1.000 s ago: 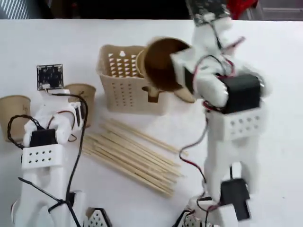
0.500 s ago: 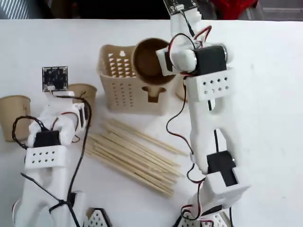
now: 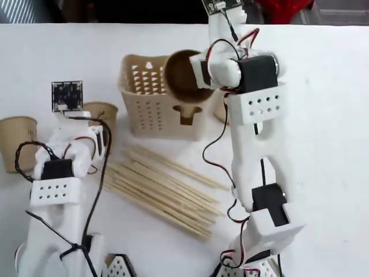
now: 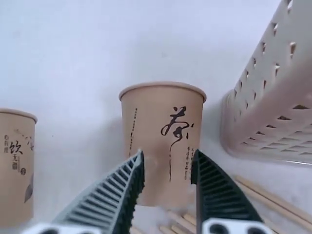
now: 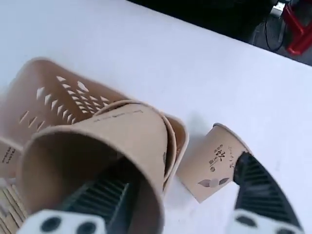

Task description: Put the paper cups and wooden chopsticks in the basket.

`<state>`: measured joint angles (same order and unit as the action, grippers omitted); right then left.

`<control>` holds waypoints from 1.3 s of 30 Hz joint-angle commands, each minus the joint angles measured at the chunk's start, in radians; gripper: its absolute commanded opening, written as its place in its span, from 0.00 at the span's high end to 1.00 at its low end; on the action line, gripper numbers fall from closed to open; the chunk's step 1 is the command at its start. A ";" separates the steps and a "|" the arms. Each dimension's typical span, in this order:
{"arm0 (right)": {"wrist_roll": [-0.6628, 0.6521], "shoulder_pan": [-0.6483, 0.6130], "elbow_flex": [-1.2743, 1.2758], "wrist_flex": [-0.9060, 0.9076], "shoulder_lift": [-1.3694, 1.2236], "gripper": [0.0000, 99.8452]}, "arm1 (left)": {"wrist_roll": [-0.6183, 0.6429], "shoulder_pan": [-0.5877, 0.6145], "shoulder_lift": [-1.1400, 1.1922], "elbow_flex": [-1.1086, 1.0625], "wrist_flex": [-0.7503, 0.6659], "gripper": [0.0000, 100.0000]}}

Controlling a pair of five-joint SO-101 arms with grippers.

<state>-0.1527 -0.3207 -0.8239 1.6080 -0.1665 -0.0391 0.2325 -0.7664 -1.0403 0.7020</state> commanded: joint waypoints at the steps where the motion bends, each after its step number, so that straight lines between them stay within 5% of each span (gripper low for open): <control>1: 0.000 0.007 -0.078 -0.050 0.031 0.70 | -0.014 -0.010 -0.024 0.008 -0.015 0.83; 11: -0.003 0.035 -0.101 -0.050 0.054 0.70 | -0.015 -0.010 -0.022 0.008 -0.015 0.83; 17: -0.005 0.286 -0.064 -0.004 0.064 0.70 | -0.015 -0.010 -0.022 0.008 -0.015 0.83; 22: 0.002 0.455 0.015 -0.134 -0.059 0.70 | -0.015 -0.010 -0.021 0.008 -0.018 0.83; 30: 0.009 0.390 0.026 -0.269 -0.337 0.81 | -0.015 -0.010 -0.019 0.008 -0.017 0.83; 39: 0.388 0.378 -0.087 -0.348 -0.487 0.71 | -0.015 -0.010 -0.019 0.008 -0.015 0.83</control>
<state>0.1327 0.0798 -0.8393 1.2781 -0.6513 -0.0407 0.2325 -0.7664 -1.0403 0.7020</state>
